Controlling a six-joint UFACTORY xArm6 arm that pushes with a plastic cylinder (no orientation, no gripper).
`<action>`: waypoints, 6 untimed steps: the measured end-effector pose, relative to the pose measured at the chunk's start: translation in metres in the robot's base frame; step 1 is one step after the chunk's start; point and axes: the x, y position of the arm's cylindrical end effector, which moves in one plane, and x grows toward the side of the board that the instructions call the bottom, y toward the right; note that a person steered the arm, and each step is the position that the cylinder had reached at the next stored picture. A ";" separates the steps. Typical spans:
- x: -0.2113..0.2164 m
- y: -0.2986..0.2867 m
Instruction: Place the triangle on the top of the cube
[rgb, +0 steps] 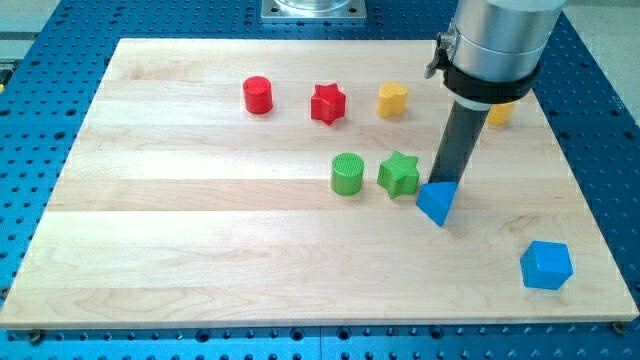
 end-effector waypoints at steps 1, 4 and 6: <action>-0.003 -0.007; 0.023 -0.099; 0.025 0.004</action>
